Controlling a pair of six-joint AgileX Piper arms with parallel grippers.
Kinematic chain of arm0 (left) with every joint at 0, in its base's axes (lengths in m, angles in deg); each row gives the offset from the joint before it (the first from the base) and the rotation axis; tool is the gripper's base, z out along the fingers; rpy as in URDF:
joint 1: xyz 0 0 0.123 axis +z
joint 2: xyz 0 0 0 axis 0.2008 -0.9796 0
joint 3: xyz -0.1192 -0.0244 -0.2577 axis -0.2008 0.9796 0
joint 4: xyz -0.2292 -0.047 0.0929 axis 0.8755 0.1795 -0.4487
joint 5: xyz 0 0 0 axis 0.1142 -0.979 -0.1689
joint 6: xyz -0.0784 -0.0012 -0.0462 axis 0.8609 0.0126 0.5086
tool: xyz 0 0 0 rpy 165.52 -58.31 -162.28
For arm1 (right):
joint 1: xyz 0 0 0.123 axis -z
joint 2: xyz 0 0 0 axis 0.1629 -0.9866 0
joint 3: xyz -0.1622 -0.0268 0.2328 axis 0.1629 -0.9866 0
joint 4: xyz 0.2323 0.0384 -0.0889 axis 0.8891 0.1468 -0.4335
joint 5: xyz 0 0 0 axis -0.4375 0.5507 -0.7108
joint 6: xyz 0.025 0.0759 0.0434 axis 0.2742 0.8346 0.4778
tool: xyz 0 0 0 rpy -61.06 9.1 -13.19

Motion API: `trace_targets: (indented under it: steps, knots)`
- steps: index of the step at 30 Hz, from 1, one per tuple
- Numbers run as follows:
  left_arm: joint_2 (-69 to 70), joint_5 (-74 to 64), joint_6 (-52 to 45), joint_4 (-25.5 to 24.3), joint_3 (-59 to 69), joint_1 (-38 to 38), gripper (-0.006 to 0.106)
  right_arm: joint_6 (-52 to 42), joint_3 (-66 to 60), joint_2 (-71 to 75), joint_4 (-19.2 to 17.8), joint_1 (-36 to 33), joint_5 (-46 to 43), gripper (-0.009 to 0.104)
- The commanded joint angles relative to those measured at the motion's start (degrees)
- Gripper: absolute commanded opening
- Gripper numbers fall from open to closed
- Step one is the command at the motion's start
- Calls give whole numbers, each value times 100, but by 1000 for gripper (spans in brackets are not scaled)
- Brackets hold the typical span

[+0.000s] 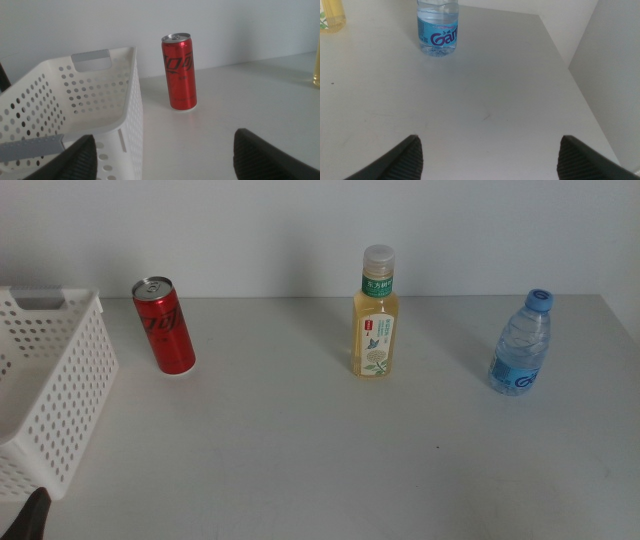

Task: Use arms to grab the bottles and put them into the dustbin to the left of the table.

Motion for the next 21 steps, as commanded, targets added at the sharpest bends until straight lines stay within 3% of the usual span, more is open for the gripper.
trace_targets:
  steps: [1,10,21]
  knots:
    - [144,475,113,85,11,7,93,-47,8,120,-28,20,-395,94]
    - [-744,1399,236,145,11,-523,93,-47,8,120,-28,20,-395,94]
    - [-4260,4708,599,366,11,-1164,93,-47,8,120,-28,20,-395,94]
